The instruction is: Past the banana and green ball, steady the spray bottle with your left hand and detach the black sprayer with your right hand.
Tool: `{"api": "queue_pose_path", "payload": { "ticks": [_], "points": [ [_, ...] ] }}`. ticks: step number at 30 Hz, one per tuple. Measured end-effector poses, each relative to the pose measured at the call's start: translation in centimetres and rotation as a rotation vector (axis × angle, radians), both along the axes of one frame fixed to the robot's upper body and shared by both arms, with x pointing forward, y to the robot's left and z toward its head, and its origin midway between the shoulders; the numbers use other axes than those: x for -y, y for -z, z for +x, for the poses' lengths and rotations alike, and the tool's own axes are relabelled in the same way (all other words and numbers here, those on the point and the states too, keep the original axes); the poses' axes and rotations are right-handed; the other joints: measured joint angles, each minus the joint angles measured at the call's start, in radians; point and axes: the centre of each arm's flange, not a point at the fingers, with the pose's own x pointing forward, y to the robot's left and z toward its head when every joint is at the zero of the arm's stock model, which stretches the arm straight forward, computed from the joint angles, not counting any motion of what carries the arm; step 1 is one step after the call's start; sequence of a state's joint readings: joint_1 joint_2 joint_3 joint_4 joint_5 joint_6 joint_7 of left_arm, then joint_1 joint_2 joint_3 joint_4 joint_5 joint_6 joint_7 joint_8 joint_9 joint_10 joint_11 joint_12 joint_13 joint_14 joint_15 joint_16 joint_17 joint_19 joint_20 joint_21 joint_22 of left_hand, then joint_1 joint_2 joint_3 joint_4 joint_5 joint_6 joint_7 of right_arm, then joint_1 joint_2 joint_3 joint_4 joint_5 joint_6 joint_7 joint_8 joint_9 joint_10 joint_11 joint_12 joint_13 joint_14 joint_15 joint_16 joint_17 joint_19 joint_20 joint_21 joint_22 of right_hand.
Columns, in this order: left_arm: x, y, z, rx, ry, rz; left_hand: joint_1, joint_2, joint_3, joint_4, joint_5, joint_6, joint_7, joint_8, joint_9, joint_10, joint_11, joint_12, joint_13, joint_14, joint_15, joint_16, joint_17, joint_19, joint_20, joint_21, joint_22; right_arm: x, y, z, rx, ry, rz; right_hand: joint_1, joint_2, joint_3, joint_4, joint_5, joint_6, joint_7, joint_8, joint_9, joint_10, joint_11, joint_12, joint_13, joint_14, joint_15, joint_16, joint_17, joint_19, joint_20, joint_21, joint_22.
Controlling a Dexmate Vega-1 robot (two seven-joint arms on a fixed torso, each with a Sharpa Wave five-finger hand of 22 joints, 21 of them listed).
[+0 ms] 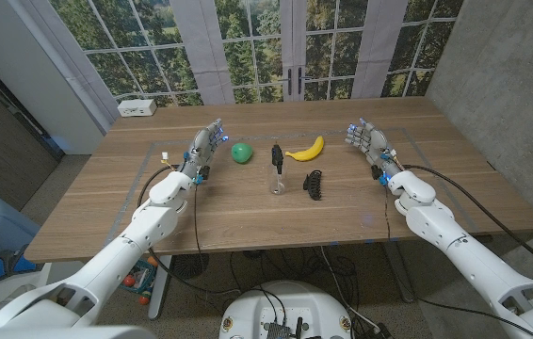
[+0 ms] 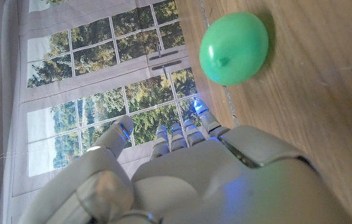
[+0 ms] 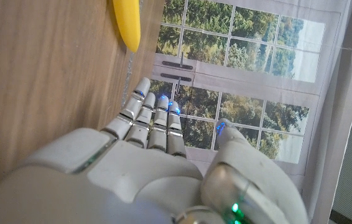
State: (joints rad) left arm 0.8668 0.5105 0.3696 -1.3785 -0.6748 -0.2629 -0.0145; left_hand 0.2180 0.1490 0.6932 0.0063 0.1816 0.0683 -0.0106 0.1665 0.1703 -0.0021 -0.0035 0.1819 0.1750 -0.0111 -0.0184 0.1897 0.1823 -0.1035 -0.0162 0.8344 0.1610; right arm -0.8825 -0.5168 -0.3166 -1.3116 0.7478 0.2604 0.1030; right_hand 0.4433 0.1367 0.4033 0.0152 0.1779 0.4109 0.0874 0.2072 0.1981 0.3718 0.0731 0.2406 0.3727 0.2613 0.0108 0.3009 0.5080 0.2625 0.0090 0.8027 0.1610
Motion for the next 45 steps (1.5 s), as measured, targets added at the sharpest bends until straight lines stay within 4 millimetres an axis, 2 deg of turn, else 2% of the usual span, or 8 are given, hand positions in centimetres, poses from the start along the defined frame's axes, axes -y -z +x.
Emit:
{"api": "queue_pose_path", "payload": {
  "ticks": [7, 9, 16, 23, 32, 37, 42, 45],
  "points": [
    [1.6, -0.8, -1.4, 0.026, 0.007, -0.015, 0.0, 0.0, 0.0, 0.0, 0.0, 0.0, 0.0, 0.004, 0.0, 0.006, -0.005, 0.0, 0.0, -0.001, -0.001, 0.0, 0.002, 0.0, 0.0, 0.002, 0.0, 1.7, 0.7, 0.0, -0.016, -0.037, 0.062, 0.008, 0.007, 0.005, -0.006, 0.0, 0.0, 0.0, 0.0, 0.0, 0.002, 0.003, 0.0, -0.002, 0.0, 0.0, 0.0, -0.002, 0.0, 0.0, 0.0, 0.0],
    [1.8, -1.0, -1.6, 0.03, 0.008, -0.016, 0.0, 0.0, 0.0, 0.0, 0.001, 0.0, 0.0, 0.004, 0.0, 0.005, -0.005, 0.0, 0.0, 0.002, -0.005, 0.0, 0.001, 0.004, -0.004, 0.002, 0.0, 2.0, 0.7, -0.1, -0.015, -0.053, 0.08, 0.008, 0.007, 0.005, -0.017, 0.004, 0.0, 0.0, 0.0, 0.0, 0.004, 0.004, 0.0, -0.006, 0.0, 0.0, 0.0, -0.003, 0.0, 0.0, 0.0, 0.0],
    [2.2, -1.3, -2.0, 0.04, 0.018, -0.017, 0.0, 0.0, 0.0, 0.0, 0.004, 0.0, 0.0, 0.004, 0.0, 0.005, -0.005, 0.0, 0.0, 0.002, -0.005, 0.0, -0.001, 0.011, -0.004, 0.002, 0.0, 2.3, 0.9, -0.5, -0.001, -0.061, 0.104, 0.015, 0.0, 0.007, -0.026, 0.004, 0.005, 0.005, 0.0, 0.0, 0.009, 0.009, 0.0, -0.006, 0.005, 0.005, 0.0, -0.008, 0.007, 0.007, -0.006, 0.0],
    [1.5, -2.0, -1.7, 0.047, 0.033, -0.006, -0.006, -0.005, 0.0, 0.0, 0.004, 0.0, 0.0, 0.008, 0.0, 0.005, -0.005, 0.0, 0.0, 0.002, -0.005, 0.0, -0.001, 0.02, -0.002, 0.002, 0.0, 1.5, 0.8, -0.9, 0.018, -0.068, 0.106, 0.015, 0.0, 0.003, -0.039, 0.008, 0.005, 0.005, 0.0, 0.0, 0.009, 0.009, 0.0, -0.011, 0.005, 0.005, 0.0, -0.012, 0.007, 0.007, -0.006, 0.0],
    [0.5, -2.0, -1.1, 0.037, 0.058, 0.0, -0.013, -0.001, 0.0, 0.0, 0.004, 0.0, 0.0, 0.008, 0.0, 0.009, -0.009, 0.0, 0.0, 0.006, -0.009, 0.0, -0.001, 0.026, 0.004, -0.002, 0.0, -1.0, 0.5, -1.8, 0.038, -0.067, 0.056, 0.015, 0.0, 0.007, -0.051, 0.008, 0.005, 0.013, 0.0, 0.0, 0.009, 0.009, -0.005, -0.016, 0.005, 0.005, 0.0, -0.015, 0.011, 0.011, -0.013, 0.0],
    [0.0, -2.0, -0.8, 0.033, 0.071, 0.004, -0.018, -0.007, 0.0, 0.0, 0.004, 0.0, 0.0, 0.007, 0.0, 0.009, -0.009, 0.0, 0.0, 0.006, -0.009, 0.0, -0.001, 0.029, 0.007, -0.006, 0.0, -2.1, 0.4, -2.2, 0.045, -0.077, 0.024, 0.014, 0.0, -0.004, -0.06, 0.008, -0.002, 0.02, 0.0, 0.0, 0.005, 0.013, -0.007, -0.02, 0.01, 0.011, 0.0, -0.021, 0.011, 0.011, -0.021, 0.0],
    [-0.1, -1.9, -0.8, 0.032, 0.085, 0.007, -0.018, -0.007, 0.0, 0.0, 0.004, 0.0, 0.0, 0.007, 0.0, 0.009, -0.009, 0.006, 0.0, 0.006, -0.009, 0.0, -0.001, 0.036, 0.004, -0.006, 0.005, -3.0, 0.5, -2.5, 0.046, -0.084, -0.013, -0.025, -0.04, -0.028, -0.055, -0.001, -0.008, 0.029, -0.001, 0.0, 0.0, 0.018, -0.013, -0.024, 0.005, 0.016, -0.005, -0.027, 0.019, 0.019, -0.036, 0.0],
    [-0.1, -1.9, -0.8, 0.033, 0.094, 0.008, -0.022, -0.011, 0.0, 0.0, 0.004, 0.0, 0.0, 0.007, 0.0, 0.009, -0.009, 0.008, 0.0, 0.006, -0.009, 0.0, -0.001, 0.036, 0.004, -0.009, 0.005, -3.5, 0.6, -2.7, 0.046, -0.094, -0.023, -0.054, -0.069, -0.055, -0.054, -0.001, -0.011, 0.032, -0.004, 0.0, -0.002, 0.02, -0.02, -0.029, 0.001, 0.02, -0.013, -0.035, 0.023, 0.023, -0.048, 0.0]
  ]
}}
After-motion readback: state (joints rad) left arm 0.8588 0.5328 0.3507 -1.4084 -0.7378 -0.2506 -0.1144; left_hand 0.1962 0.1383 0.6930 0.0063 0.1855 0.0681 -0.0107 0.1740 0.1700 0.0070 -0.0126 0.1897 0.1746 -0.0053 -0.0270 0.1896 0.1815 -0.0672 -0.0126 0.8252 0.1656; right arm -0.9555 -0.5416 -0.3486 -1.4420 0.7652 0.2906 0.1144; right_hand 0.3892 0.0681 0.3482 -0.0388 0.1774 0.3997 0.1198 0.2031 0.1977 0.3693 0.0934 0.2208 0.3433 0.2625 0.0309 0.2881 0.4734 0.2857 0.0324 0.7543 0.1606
